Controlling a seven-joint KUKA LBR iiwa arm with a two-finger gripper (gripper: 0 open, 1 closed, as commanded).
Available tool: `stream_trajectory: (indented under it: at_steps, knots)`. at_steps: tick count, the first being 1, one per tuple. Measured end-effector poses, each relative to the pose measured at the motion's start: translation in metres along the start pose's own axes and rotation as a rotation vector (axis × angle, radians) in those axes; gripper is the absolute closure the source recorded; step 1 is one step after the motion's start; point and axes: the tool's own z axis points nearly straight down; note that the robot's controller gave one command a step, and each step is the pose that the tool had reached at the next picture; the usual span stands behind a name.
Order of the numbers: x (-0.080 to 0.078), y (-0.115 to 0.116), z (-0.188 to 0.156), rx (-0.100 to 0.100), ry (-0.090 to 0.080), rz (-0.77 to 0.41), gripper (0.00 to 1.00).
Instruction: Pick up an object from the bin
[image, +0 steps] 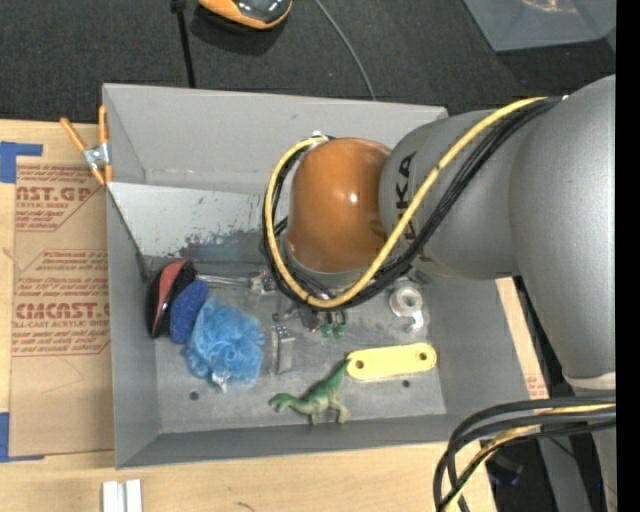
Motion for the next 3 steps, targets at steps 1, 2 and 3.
stream_trajectory:
  at_steps: [1,2,3]
  knots:
    - [-0.004,-0.005,0.013,0.007,-0.002,-0.014,0.0]
    - [-0.012,0.018,0.038,0.001,-0.004,-0.03,0.0]
    - [-0.02,0.031,0.054,0.004,0.002,-0.039,0.0]
